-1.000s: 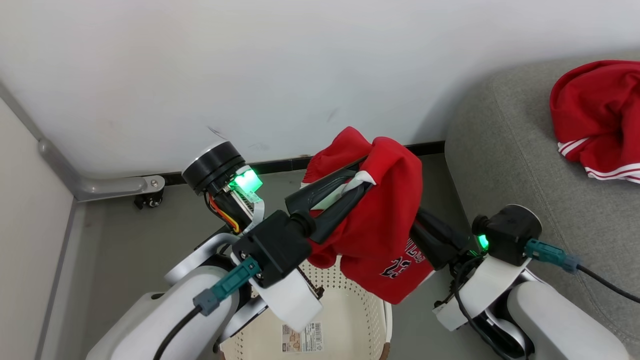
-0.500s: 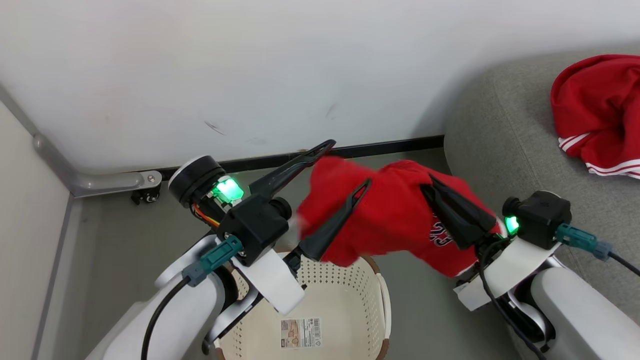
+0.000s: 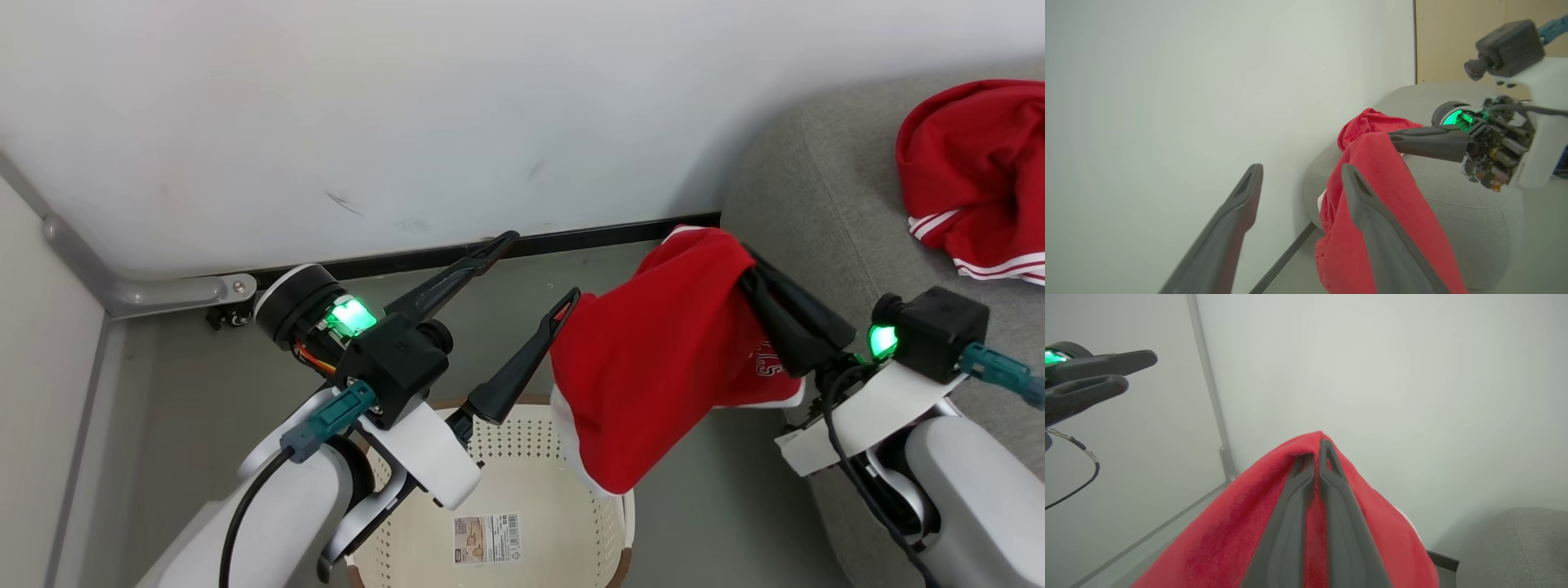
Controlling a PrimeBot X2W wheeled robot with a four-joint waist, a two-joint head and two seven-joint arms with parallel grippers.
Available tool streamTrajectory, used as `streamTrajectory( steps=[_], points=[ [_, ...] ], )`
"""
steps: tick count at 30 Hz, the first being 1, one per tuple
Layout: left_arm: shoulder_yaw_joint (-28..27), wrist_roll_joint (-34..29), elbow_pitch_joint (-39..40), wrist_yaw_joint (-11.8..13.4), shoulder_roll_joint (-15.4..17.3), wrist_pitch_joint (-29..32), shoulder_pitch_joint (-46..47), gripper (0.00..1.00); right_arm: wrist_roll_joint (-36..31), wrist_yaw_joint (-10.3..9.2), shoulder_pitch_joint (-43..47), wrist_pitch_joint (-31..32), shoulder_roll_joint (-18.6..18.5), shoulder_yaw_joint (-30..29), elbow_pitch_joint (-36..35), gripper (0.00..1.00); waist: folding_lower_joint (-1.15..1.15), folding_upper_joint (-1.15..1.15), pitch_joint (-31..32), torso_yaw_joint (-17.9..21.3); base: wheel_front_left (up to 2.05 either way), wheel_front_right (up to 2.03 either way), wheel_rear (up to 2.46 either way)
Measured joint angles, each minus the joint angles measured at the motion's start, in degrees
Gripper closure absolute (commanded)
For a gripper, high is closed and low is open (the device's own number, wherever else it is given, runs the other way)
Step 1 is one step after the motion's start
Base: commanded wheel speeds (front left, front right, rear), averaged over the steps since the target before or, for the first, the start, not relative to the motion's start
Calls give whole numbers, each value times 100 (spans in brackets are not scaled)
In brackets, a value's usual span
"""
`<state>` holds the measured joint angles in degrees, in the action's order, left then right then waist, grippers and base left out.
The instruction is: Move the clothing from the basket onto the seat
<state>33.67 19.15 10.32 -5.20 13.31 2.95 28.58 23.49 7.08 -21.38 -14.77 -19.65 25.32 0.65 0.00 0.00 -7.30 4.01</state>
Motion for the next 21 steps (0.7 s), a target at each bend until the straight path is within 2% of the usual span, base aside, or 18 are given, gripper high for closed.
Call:
streamTrajectory(
  steps=[21],
  points=[
    [293,205,-149,-58,-70,1,-48,0,-356,0,611,0,-8,-1384,-293,100,0,0,-85,429,0,0,0]
  ],
)
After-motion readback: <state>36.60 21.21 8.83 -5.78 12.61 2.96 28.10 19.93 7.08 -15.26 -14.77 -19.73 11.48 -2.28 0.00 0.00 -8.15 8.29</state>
